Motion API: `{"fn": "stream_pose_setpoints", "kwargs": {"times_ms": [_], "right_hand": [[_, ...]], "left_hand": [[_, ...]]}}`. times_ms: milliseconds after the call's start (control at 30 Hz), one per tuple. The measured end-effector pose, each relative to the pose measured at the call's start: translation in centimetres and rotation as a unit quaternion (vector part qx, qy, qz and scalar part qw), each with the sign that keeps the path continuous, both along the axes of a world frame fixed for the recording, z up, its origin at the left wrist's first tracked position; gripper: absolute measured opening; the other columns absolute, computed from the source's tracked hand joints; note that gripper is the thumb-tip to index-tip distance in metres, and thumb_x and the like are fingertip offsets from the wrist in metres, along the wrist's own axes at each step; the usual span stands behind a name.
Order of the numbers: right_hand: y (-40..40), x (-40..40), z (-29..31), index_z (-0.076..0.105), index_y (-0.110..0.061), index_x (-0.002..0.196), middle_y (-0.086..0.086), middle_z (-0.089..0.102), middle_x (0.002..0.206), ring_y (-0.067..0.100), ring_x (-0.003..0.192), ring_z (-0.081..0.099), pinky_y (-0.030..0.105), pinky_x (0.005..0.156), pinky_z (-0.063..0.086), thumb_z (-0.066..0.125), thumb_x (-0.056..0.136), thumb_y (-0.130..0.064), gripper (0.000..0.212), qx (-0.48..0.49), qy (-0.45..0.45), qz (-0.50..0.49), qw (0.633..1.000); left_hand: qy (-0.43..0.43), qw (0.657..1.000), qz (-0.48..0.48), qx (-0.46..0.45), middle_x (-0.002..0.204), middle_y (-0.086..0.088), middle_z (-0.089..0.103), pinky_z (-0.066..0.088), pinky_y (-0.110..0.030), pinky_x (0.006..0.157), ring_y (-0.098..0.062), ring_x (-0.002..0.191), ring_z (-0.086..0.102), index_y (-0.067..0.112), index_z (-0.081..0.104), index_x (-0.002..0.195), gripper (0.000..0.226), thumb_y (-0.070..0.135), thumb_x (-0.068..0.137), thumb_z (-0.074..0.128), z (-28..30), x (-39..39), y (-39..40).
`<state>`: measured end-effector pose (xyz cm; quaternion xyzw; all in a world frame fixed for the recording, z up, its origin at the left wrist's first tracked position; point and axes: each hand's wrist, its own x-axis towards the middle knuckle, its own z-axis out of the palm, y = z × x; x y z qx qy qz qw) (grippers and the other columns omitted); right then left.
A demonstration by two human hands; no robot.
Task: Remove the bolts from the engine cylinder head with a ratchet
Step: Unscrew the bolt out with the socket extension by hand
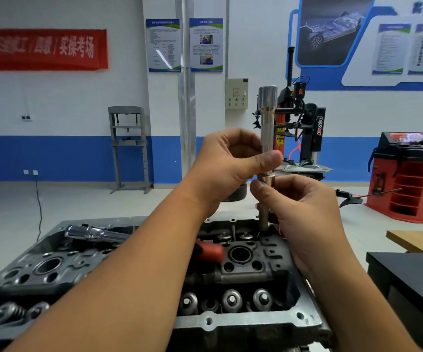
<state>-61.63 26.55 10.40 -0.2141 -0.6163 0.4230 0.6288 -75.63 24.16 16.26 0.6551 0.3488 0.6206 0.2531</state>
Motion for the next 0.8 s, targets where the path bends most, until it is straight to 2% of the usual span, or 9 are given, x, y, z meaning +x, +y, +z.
{"fn": "stream_pose_setpoints", "kwargs": {"times_ms": [100, 167, 233, 300, 400, 533, 633, 700, 800], "right_hand": [[-0.10, -0.10, 0.03, 0.078, -0.028, 0.078, 0.004, 0.076, 0.071, 0.025, 0.065, 0.069, 0.046, 0.065, 0.057, 0.087, 0.081, -0.026, 0.010, 0.009, 0.000, -0.009, 1.000], [-0.10, -0.26, 0.12, 0.079, -0.032, 0.082, 0.003, 0.077, 0.074, 0.030, 0.071, 0.072, 0.051, 0.073, 0.060, 0.083, 0.086, -0.026, 0.008, 0.012, -0.009, -0.010, 1.000], [-0.11, -0.38, 0.18, 0.080, -0.029, 0.083, 0.003, 0.076, 0.073, 0.026, 0.069, 0.069, 0.048, 0.072, 0.057, 0.079, 0.090, -0.023, 0.009, 0.002, -0.007, 0.003, 1.000], [-0.11, -0.30, 0.18, 0.079, -0.020, 0.080, 0.005, 0.075, 0.072, 0.021, 0.068, 0.068, 0.043, 0.068, 0.054, 0.081, 0.088, -0.022, 0.009, -0.002, -0.013, 0.000, 1.000], [-0.09, 0.00, 0.05, 0.076, -0.016, 0.077, 0.002, 0.075, 0.070, 0.014, 0.063, 0.067, 0.035, 0.061, 0.054, 0.088, 0.080, -0.023, 0.014, 0.002, 0.000, -0.010, 1.000], [0.14, -0.03, -0.11, 0.078, -0.029, 0.079, 0.002, 0.075, 0.071, 0.020, 0.068, 0.069, 0.043, 0.067, 0.055, 0.083, 0.087, -0.026, 0.009, 0.009, -0.010, -0.021, 1.000], [0.18, -0.19, -0.05, 0.078, -0.030, 0.082, 0.000, 0.076, 0.074, 0.019, 0.068, 0.071, 0.039, 0.065, 0.055, 0.078, 0.092, -0.028, 0.010, 0.007, -0.021, -0.005, 1.000], [0.16, -0.16, -0.04, 0.079, -0.028, 0.082, 0.004, 0.075, 0.074, 0.021, 0.068, 0.071, 0.041, 0.066, 0.055, 0.083, 0.086, -0.031, 0.007, 0.008, -0.020, -0.005, 1.000], [0.32, -0.08, -0.17, 0.078, -0.024, 0.079, 0.005, 0.074, 0.071, 0.023, 0.067, 0.067, 0.043, 0.066, 0.054, 0.089, 0.080, -0.028, 0.012, 0.012, -0.001, -0.019, 1.000]], "left_hand": [[0.003, 1.000, -0.023, -0.018, 0.093, -0.010, 0.076, 0.051, -0.068, 0.098, -0.029, 0.090, 0.069, 0.009, 0.072, 0.102, 0.023, 0.028, 0.088, 0.074, 0.01, -0.08, -0.03], [-0.003, 0.997, -0.070, -0.035, 0.097, -0.012, 0.076, 0.052, -0.062, 0.100, -0.030, 0.096, 0.070, 0.007, 0.070, 0.110, 0.017, 0.017, 0.104, 0.058, -0.08, 0.04, 0.11], [0.003, 0.998, -0.064, -0.024, 0.093, -0.011, 0.076, 0.060, -0.051, 0.092, -0.030, 0.091, 0.072, 0.005, 0.068, 0.111, 0.015, 0.008, 0.106, 0.054, -0.13, -0.01, 0.30], [0.005, 0.999, -0.033, 0.000, 0.087, -0.009, 0.076, 0.063, -0.040, 0.081, -0.026, 0.084, 0.073, 0.006, 0.069, 0.104, 0.008, 0.007, 0.097, 0.066, -0.01, -0.02, 0.24], [0.005, 1.000, 0.004, 0.029, 0.086, -0.011, 0.076, 0.063, -0.045, 0.083, -0.025, 0.082, 0.072, 0.007, 0.074, 0.095, 0.020, 0.014, 0.078, 0.081, -0.07, 0.01, 0.37], [0.013, 0.999, -0.041, -0.014, 0.093, -0.011, 0.077, 0.059, -0.051, 0.094, -0.028, 0.093, 0.073, 0.005, 0.072, 0.109, 0.016, 0.014, 0.102, 0.061, -0.31, 0.28, 0.52], [0.023, 0.998, -0.049, -0.027, 0.096, -0.010, 0.078, 0.058, -0.051, 0.099, -0.028, 0.098, 0.074, 0.003, 0.069, 0.116, 0.019, 0.004, 0.106, 0.054, -0.29, 0.12, 0.50], [0.022, 0.999, -0.027, -0.011, 0.091, -0.010, 0.078, 0.060, -0.047, 0.092, -0.025, 0.091, 0.073, 0.004, 0.071, 0.110, 0.013, 0.001, 0.100, 0.062, -0.22, 0.11, 0.37], [-0.002, 1.000, -0.008, 0.006, 0.088, -0.012, 0.075, 0.056, -0.061, 0.093, -0.027, 0.083, 0.069, 0.006, 0.071, 0.097, 0.016, 0.010, 0.085, 0.080, -0.14, 0.30, 0.22]]}}
